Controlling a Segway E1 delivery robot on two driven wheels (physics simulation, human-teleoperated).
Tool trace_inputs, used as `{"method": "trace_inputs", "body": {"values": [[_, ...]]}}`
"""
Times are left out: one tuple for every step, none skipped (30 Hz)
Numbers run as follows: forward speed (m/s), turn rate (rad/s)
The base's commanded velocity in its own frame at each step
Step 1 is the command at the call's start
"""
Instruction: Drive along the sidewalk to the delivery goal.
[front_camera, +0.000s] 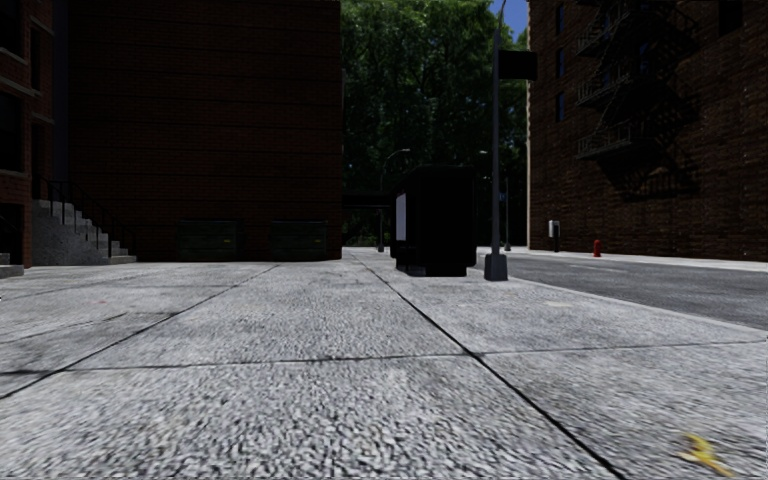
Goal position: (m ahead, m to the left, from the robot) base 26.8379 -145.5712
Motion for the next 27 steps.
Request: {"method": "trace_inputs", "body": {"values": [[2.0,0.34],[2.0,0.34],[2.0,0.34],[2.0,0.34],[2.0,0.34],[2.0,0.34],[2.0,0.34],[2.0,0.34],[2.0,0.34],[2.0,0.34],[2.0,0.34],[2.0,0.34],[2.0,0.34],[2.0,0.34],[2.0,0.34],[2.0,0.34],[2.0,0.33],[2.0,0.26],[2.0,0.26],[2.0,0.22],[2.0,0.2],[2.0,0.2],[2.0,0.2],[2.0,0.0],[2.0,0.0],[2.0,0.0],[2.0,0.0]]}}
